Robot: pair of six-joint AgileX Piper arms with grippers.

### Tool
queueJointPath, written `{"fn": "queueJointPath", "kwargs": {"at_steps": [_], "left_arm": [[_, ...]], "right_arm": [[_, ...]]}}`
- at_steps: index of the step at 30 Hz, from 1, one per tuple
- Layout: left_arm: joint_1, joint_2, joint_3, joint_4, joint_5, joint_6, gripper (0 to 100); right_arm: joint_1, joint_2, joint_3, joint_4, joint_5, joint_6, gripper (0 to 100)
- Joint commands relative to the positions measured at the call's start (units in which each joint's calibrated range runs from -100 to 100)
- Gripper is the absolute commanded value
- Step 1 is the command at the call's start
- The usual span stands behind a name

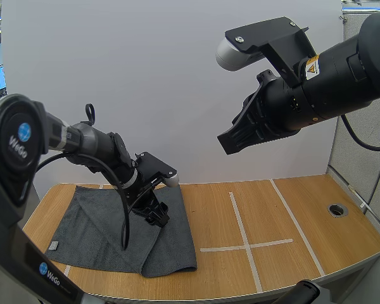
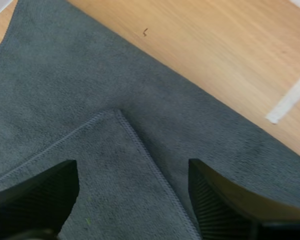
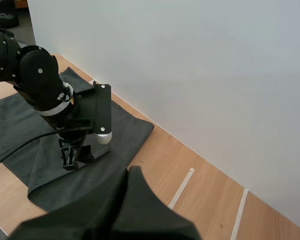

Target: Fold the towel

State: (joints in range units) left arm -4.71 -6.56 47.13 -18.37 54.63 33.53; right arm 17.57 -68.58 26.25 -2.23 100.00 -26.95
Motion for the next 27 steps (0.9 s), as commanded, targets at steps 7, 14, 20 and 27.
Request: {"fn": "queueJointPath", "kwargs": {"at_steps": [7, 14, 20, 27], "left_arm": [[-0.20, 6.76, -4.95, 0.33, -2.15, -1.47, 100], [-2.38, 10.34, -7.08, 2.97, -4.15, -3.58, 100], [-3.80, 12.25, -7.23, 13.12, -8.04, -10.69, 100], [-3.66, 13.96, -8.30, 12.99, -10.92, -10.69, 100]], "right_arm": [[0.21, -0.52, 0.20, 0.23, 0.00, 0.29, 0], [0.21, -0.52, 0.20, 0.23, 0.00, 0.29, 0], [0.21, -0.52, 0.20, 0.23, 0.00, 0.29, 0], [0.21, -0.52, 0.20, 0.23, 0.00, 0.29, 0]]}}
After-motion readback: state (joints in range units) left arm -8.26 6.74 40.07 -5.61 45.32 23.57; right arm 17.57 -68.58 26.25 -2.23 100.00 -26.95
